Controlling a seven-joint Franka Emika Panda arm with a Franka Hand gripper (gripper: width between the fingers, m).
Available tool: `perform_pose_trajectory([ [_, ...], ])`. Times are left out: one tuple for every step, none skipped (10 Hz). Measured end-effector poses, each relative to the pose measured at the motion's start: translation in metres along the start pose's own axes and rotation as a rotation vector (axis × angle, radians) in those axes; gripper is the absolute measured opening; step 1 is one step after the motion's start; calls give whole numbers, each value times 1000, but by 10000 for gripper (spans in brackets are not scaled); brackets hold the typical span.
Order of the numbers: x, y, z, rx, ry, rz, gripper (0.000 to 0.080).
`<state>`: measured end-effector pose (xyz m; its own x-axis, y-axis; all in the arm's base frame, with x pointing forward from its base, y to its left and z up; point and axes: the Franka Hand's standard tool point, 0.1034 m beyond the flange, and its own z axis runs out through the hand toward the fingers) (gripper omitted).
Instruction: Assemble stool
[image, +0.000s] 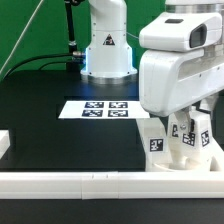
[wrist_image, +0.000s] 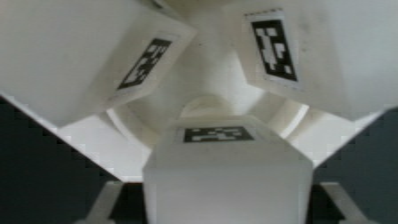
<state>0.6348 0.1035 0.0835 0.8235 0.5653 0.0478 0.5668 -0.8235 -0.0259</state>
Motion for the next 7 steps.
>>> perform_pose_trajectory([
  [0, 0, 0, 3, 2, 128, 335],
  [0, 1, 0, 11, 8, 261, 335],
  [1, 0, 0, 15, 9, 418, 335],
  [1, 1, 0, 40, 14, 565, 337],
  [1, 3, 0, 73, 21, 721, 337],
  [1, 2, 0, 69, 21, 783, 337],
  [1, 2, 0, 71, 19, 856, 337],
])
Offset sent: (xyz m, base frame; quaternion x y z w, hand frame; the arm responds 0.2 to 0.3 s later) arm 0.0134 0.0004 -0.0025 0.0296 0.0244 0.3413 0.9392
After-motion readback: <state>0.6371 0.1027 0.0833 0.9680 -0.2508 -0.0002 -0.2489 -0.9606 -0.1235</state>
